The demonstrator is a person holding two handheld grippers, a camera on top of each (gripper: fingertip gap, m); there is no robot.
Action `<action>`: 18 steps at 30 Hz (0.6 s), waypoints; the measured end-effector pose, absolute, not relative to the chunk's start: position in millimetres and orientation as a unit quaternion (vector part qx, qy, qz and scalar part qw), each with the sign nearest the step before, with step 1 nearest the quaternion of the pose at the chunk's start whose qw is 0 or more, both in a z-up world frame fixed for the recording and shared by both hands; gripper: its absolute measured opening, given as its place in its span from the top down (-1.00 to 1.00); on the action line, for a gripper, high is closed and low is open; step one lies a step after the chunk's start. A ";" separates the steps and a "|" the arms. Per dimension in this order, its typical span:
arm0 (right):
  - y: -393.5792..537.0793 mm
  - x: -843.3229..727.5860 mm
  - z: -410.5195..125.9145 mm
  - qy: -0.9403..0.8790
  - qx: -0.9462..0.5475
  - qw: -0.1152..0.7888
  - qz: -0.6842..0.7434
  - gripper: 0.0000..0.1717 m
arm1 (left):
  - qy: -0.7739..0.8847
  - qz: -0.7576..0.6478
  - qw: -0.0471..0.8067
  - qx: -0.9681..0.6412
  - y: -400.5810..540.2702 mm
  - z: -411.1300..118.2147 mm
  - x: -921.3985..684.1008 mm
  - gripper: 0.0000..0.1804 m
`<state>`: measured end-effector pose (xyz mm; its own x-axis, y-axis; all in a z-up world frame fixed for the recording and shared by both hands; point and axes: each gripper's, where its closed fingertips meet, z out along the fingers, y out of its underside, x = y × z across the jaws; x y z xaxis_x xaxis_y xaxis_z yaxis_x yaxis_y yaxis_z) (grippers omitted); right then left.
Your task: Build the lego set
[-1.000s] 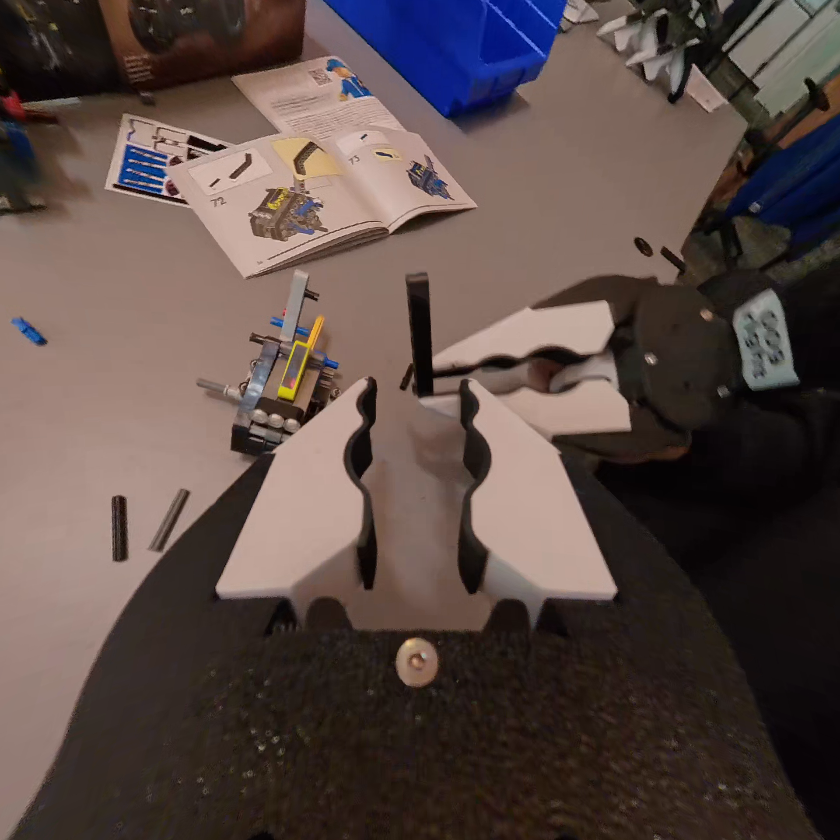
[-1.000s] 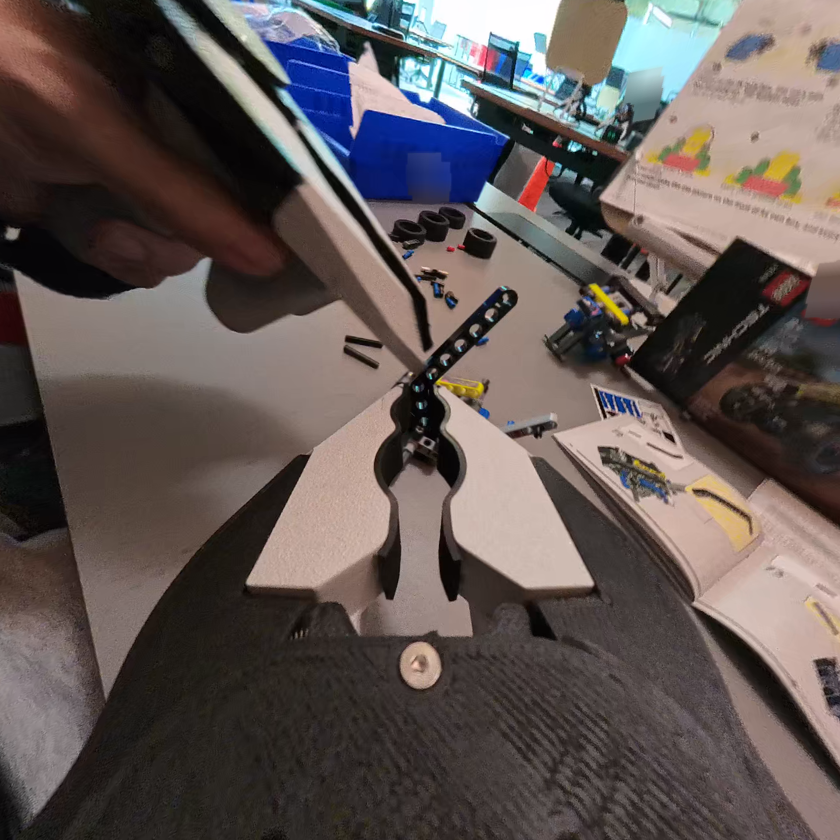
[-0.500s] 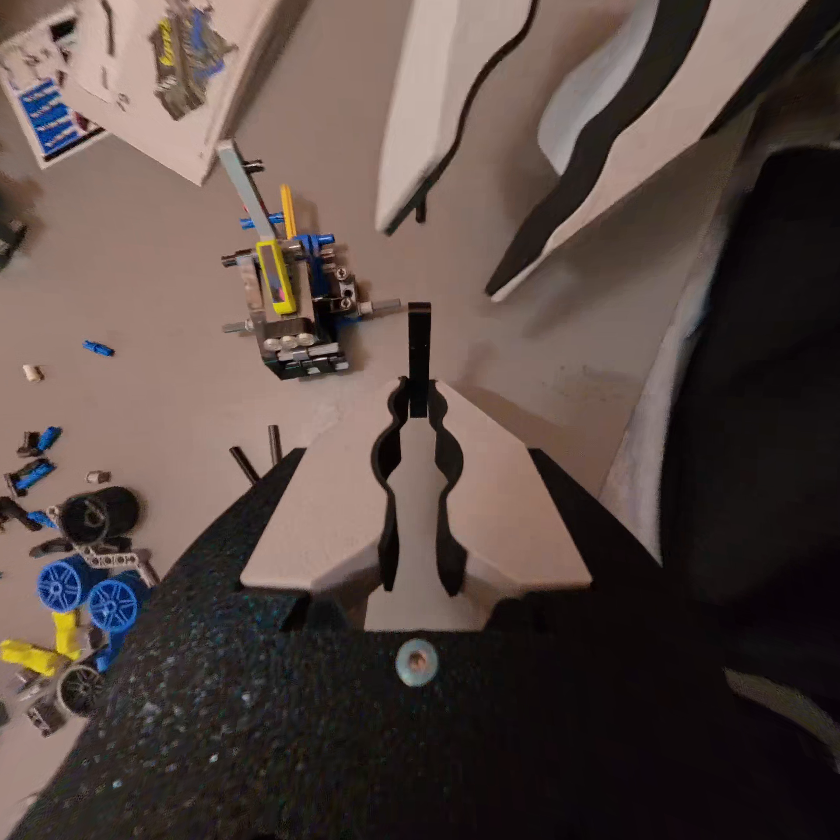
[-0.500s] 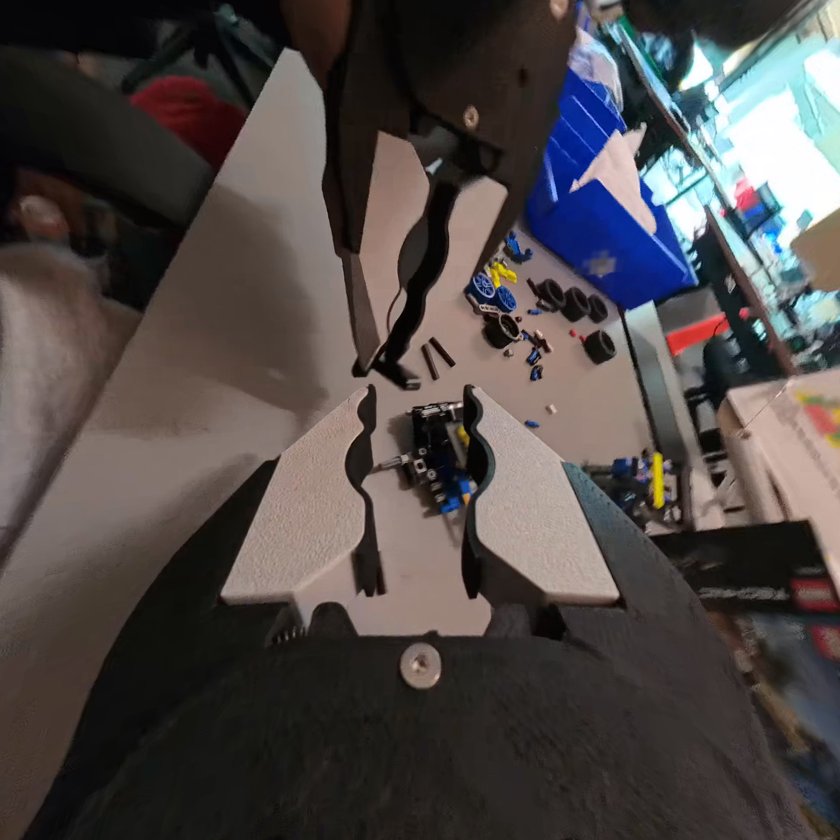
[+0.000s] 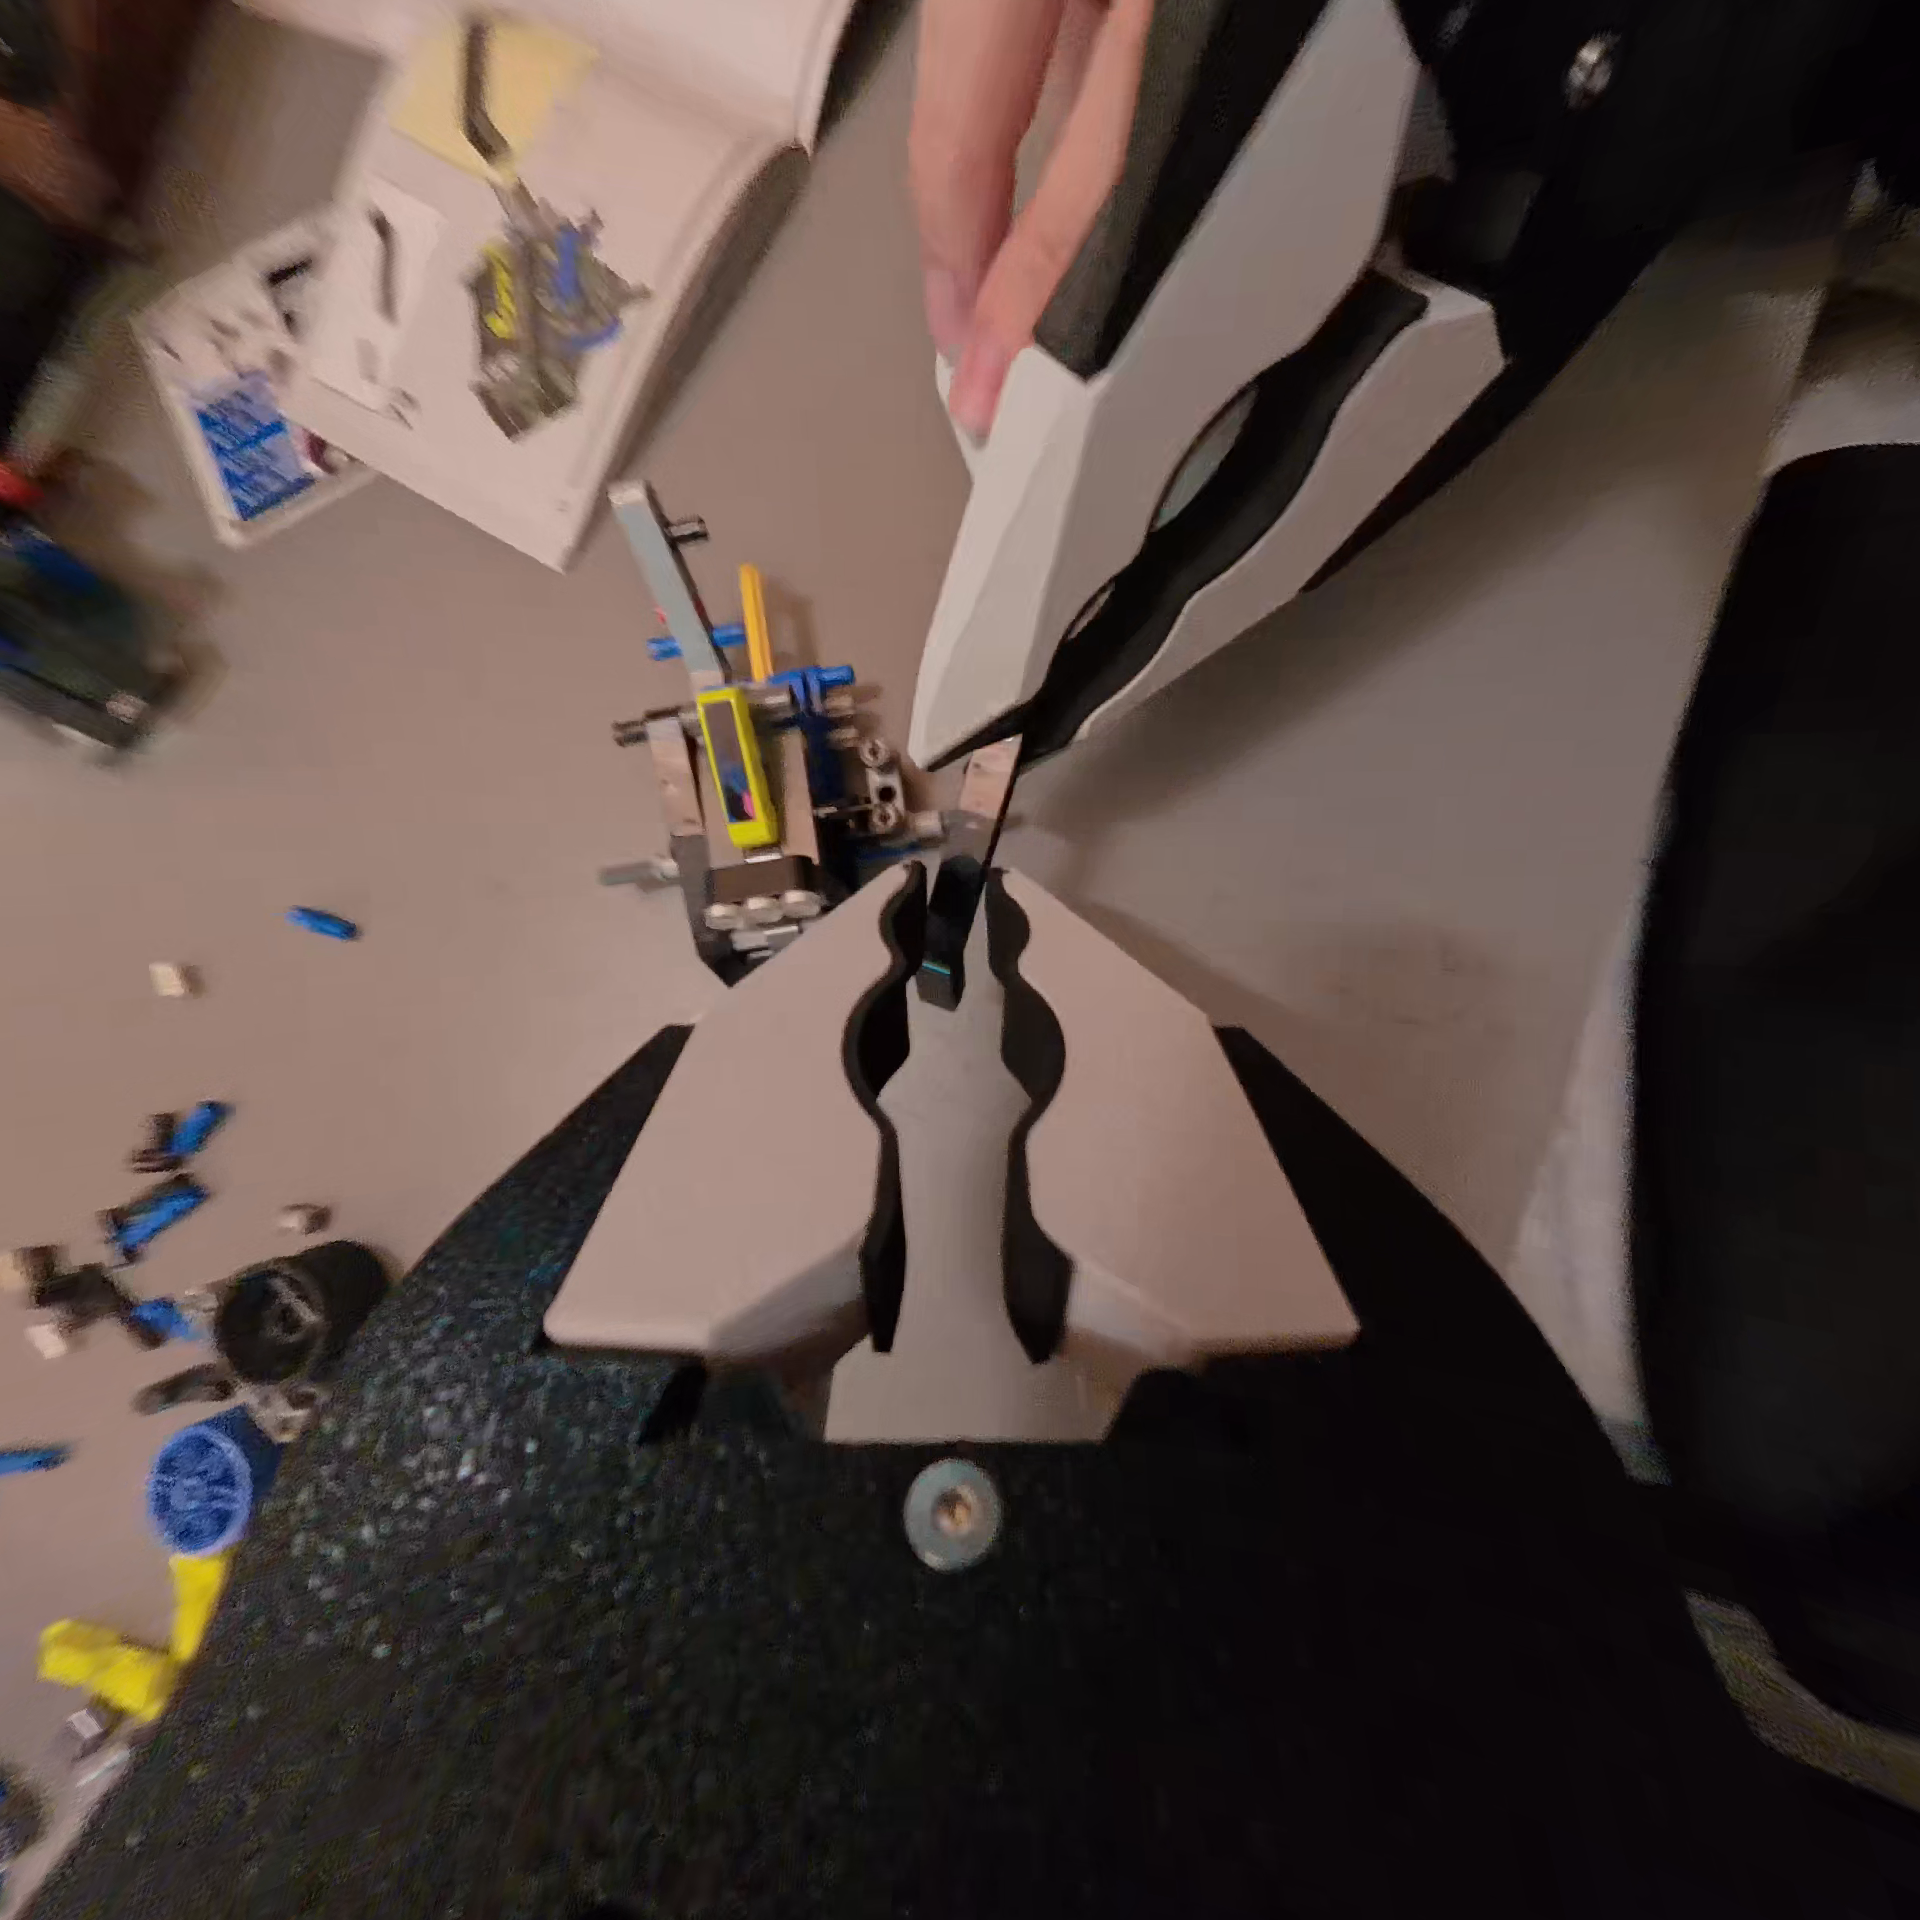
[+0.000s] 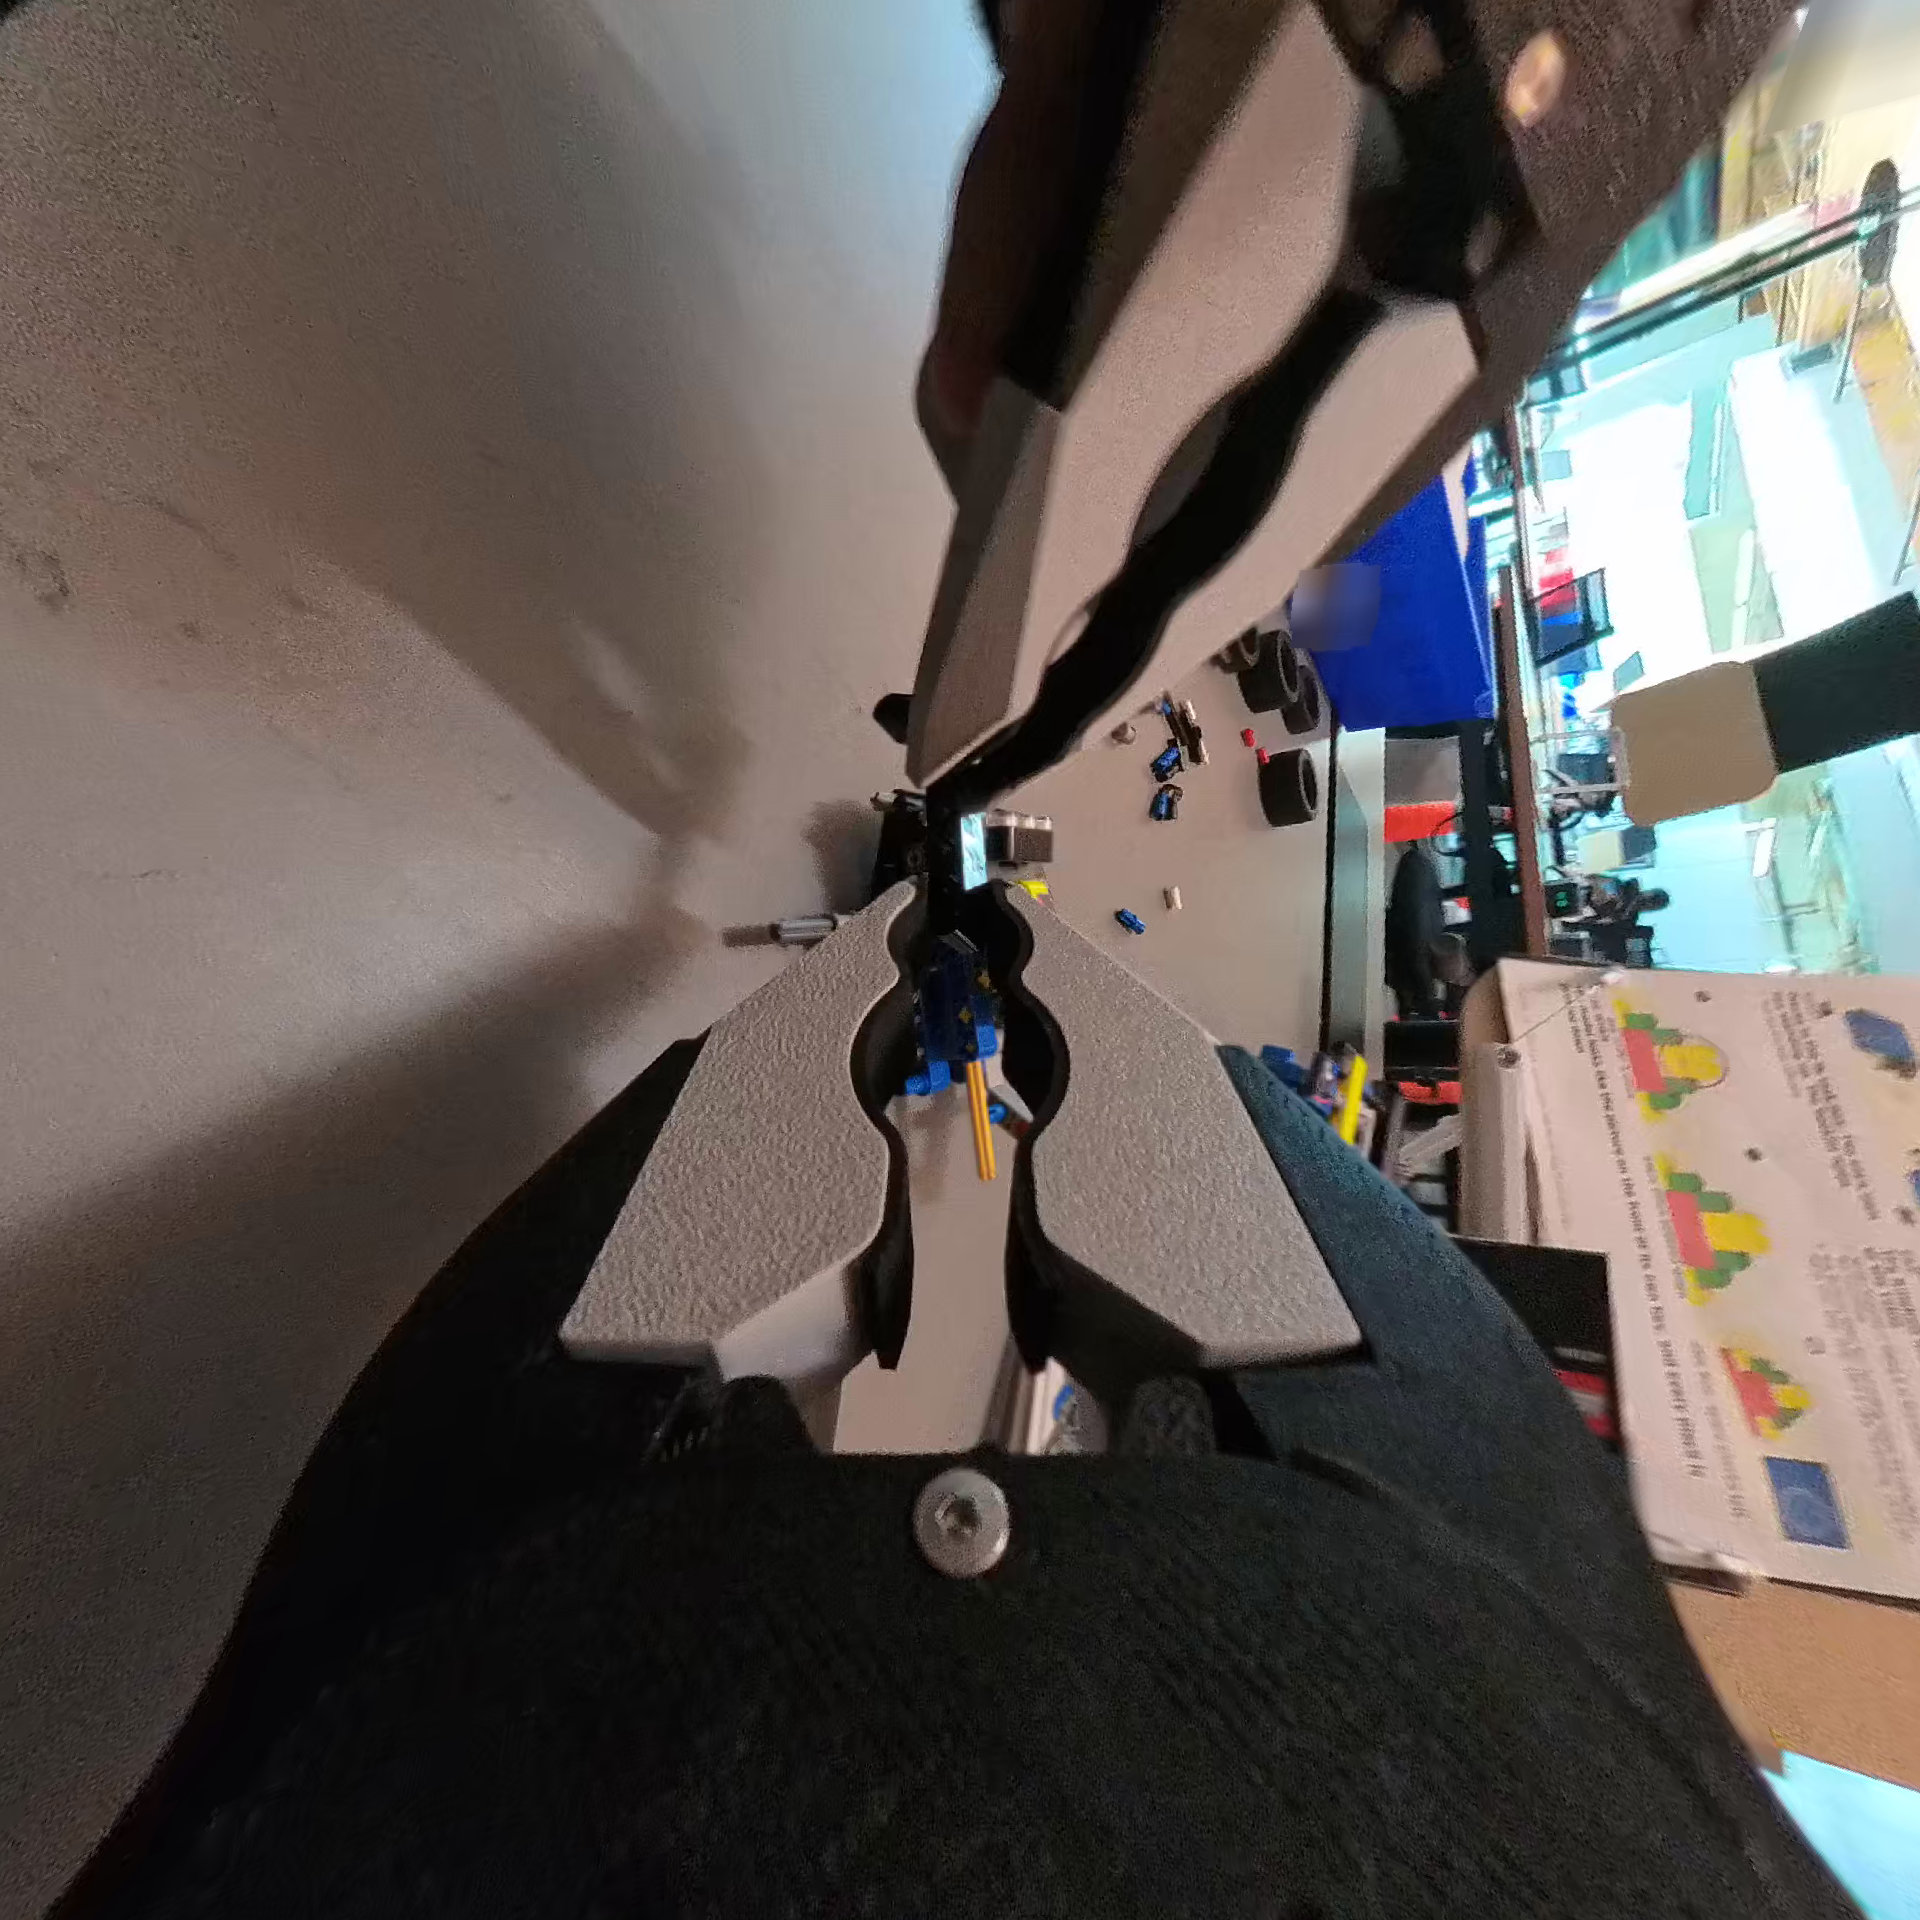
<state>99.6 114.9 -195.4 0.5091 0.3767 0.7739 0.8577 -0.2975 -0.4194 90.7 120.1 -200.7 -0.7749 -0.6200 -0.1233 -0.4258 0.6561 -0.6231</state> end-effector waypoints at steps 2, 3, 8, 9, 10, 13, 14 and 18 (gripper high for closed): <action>114.5 100.2 -194.7 -0.387 -0.769 0.444 -0.250 0.92 | 0.889 -0.286 0.235 -0.272 119.9 -199.4 91.9 0.90; 113.7 100.7 -195.9 -0.381 -0.776 0.443 -0.236 0.92 | 0.884 -0.277 0.267 -0.267 120.8 -199.8 92.0 0.88; 113.1 97.5 -198.0 -0.376 -0.794 0.440 -0.186 0.92 | 0.852 -0.236 0.405 -0.232 124.0 -199.6 88.6 0.95; 114.3 97.3 -197.2 -0.376 -0.794 0.441 -0.184 0.92 | 0.845 -0.223 0.429 -0.226 125.2 -199.4 89.0 0.96; 114.7 96.5 -198.1 -0.380 -0.795 0.437 -0.179 0.93 | 0.842 -0.208 0.447 -0.220 126.1 -200.7 89.4 0.96; 117.6 96.0 -198.9 -0.387 -0.796 0.434 -0.168 0.93 | 0.829 -0.164 0.495 -0.204 129.6 -201.5 91.9 0.92; 117.7 94.5 -199.1 -0.387 -0.798 0.435 -0.156 0.93 | 0.825 -0.156 0.505 -0.198 128.9 -201.7 92.2 0.94; 117.4 94.9 -203.0 -0.397 -0.799 0.427 -0.147 0.93 | 0.823 -0.139 0.518 -0.190 127.3 -211.7 92.4 0.91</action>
